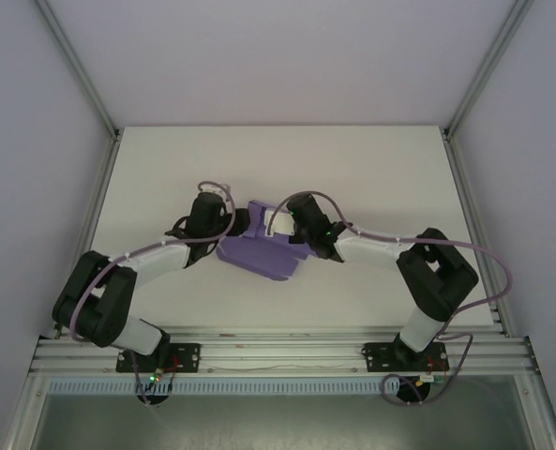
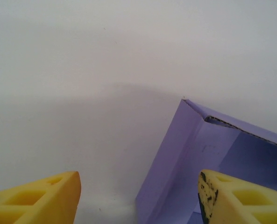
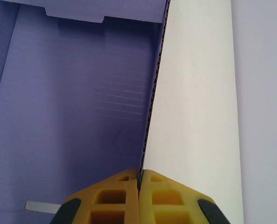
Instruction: Assemble paper box
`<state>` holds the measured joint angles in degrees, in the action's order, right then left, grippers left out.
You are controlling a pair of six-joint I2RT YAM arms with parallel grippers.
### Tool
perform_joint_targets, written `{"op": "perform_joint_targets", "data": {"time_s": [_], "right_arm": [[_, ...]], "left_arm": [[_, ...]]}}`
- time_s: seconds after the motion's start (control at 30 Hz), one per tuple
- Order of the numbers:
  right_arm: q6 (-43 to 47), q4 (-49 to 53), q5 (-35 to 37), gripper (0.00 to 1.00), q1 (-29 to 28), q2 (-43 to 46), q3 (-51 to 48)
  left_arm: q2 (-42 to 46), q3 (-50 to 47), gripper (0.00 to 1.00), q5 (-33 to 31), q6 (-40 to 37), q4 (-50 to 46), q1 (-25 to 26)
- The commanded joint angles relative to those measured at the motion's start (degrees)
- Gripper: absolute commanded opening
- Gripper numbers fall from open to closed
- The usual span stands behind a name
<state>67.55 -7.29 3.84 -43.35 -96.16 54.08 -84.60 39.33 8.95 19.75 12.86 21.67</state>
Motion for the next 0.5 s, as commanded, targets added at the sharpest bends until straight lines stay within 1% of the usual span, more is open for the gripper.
{"op": "perform_joint_targets", "data": {"time_s": [0.0, 0.03, 0.1, 0.13, 0.17, 0.23, 0.3, 0.37, 0.4, 0.47], "right_arm": [[1.0, 2.5, -0.1, 0.00, -0.5, 0.0, -0.9], [1.2, 2.5, -0.1, 0.00, -0.5, -0.1, -0.8], [1.3, 2.6, 0.0, 0.00, -0.6, -0.1, -0.7], [1.3, 2.8, 0.0, 0.00, -0.6, 0.0, -0.8], [1.4, 2.8, -0.1, 0.00, -0.6, 0.2, -0.8], [1.5, 3.2, -0.5, 0.00, -0.7, 0.4, -0.8], [1.5, 4.0, -1.0, 0.00, -0.8, 0.5, -0.6], [1.7, 4.7, -1.1, 0.00, -1.0, 0.5, -0.5], [1.6, 4.9, -1.0, 0.00, -1.1, 0.5, -0.3], [1.6, 5.0, -1.6, 0.00, -1.1, 0.4, -0.2]], "left_arm": [[-2.9, 2.4, 0.64, 5.7, -3.2, -0.3, -0.4], [-3.9, 2.8, 0.60, 5.9, -3.2, 0.0, -0.5], [-6.2, 4.9, 0.45, 4.2, -2.8, -1.9, -0.9], [-7.3, 5.7, 0.40, 3.5, -2.9, -2.5, -1.1], [-8.5, 6.6, 0.39, 2.5, -3.1, -3.1, -1.1], [-10.7, 8.1, 0.38, 2.7, -4.0, -3.7, -1.1], [-12.8, 9.9, 0.30, 3.9, -4.2, -3.8, -1.1], [-14.6, 11.5, 0.26, 3.6, -4.1, -5.0, -1.0], [-15.5, 12.5, 0.25, 3.0, -4.1, -6.0, -1.1], [-17.4, 14.2, 0.24, 4.0, -4.5, -7.8, -1.0]]}}
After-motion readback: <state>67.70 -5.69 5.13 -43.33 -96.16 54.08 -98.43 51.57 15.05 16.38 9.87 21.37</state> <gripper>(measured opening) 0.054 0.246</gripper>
